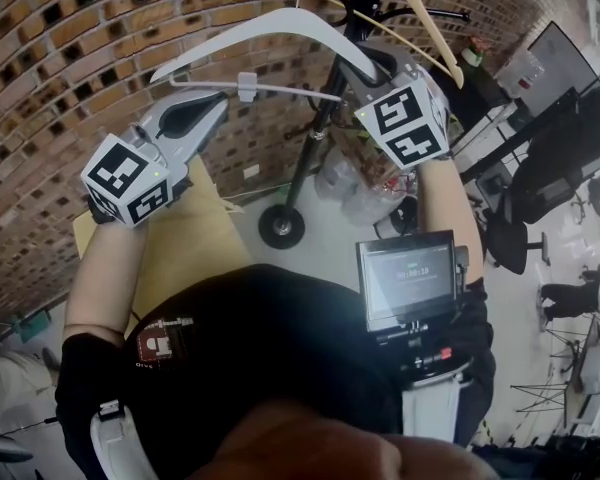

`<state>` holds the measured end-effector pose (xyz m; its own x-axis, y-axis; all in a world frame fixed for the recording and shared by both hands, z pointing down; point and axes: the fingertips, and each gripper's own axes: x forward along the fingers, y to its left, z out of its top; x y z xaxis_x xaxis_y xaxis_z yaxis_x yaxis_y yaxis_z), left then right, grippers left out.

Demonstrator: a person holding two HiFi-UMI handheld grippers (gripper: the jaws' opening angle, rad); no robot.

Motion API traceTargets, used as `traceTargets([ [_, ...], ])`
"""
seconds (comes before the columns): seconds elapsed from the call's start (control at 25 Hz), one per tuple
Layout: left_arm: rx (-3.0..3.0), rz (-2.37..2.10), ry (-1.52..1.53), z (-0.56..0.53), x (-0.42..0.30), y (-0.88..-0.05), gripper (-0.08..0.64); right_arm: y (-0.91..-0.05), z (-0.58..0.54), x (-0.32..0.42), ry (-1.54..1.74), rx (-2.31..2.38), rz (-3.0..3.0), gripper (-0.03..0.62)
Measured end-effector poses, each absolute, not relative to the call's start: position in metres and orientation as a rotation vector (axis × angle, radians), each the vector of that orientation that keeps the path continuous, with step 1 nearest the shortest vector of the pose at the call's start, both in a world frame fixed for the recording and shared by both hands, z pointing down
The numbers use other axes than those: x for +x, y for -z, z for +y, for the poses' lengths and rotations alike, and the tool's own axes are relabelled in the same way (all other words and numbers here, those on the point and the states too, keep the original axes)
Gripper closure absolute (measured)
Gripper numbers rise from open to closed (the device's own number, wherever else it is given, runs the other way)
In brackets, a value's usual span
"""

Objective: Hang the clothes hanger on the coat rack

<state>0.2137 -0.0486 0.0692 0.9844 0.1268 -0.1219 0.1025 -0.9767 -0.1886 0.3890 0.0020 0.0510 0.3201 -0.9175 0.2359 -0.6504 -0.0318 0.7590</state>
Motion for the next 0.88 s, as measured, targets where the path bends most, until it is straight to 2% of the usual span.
traceTargets([
  [0.88, -2.974, -0.156, -0.15, -0.052, 0.216, -0.083, 0.565, -0.117, 0.016, 0.467, 0.223, 1.833, -1.32, 0.465],
])
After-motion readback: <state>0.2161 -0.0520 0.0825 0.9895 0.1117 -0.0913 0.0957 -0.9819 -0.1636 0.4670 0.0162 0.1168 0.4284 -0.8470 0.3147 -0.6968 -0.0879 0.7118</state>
